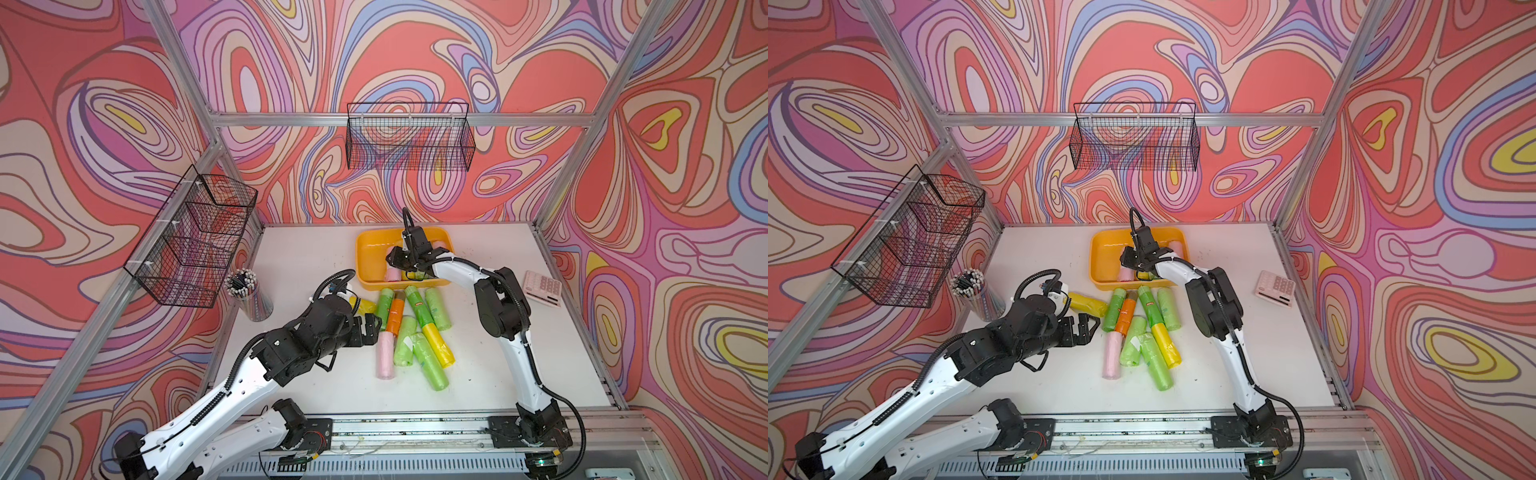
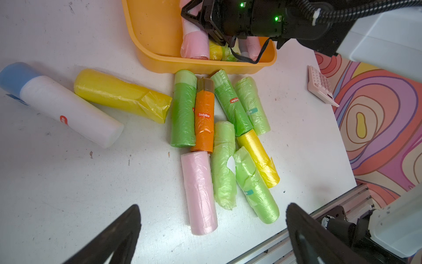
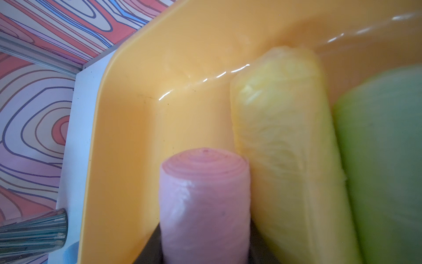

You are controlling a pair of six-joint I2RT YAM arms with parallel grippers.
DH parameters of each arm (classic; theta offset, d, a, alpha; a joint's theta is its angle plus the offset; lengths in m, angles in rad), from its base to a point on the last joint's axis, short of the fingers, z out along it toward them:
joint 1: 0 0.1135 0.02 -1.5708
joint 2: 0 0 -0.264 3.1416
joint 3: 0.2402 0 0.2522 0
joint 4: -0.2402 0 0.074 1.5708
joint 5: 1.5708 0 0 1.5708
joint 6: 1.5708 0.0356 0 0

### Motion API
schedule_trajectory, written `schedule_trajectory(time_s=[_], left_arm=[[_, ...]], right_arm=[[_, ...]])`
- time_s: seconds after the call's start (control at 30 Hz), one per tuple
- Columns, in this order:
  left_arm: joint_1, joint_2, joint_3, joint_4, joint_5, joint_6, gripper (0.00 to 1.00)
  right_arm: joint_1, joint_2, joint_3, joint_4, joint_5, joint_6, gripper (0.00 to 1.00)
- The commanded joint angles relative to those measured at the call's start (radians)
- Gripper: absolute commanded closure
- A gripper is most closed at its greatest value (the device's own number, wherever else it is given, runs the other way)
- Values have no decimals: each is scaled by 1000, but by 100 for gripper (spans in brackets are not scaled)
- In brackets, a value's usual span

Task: Put the roll of trash bags into the storage box
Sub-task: Place the roll of trash bags in the storage box.

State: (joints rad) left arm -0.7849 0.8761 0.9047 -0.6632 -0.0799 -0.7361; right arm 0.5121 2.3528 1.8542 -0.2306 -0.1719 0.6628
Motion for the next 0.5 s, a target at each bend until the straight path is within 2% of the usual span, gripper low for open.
schedule_trajectory(time_s=[0.0, 0.2, 0.47], left_arm=[[-3, -4, 17, -41, -14, 7, 0], [-4, -17, 14, -53, -20, 9, 0], [-4, -45, 5, -64, -26, 6, 0]], right_arm=[[-1, 3, 17, -25, 38, -16, 80], [-1, -30, 4, -15, 20, -15, 64], [0, -65, -3, -10, 13, -7, 50]])
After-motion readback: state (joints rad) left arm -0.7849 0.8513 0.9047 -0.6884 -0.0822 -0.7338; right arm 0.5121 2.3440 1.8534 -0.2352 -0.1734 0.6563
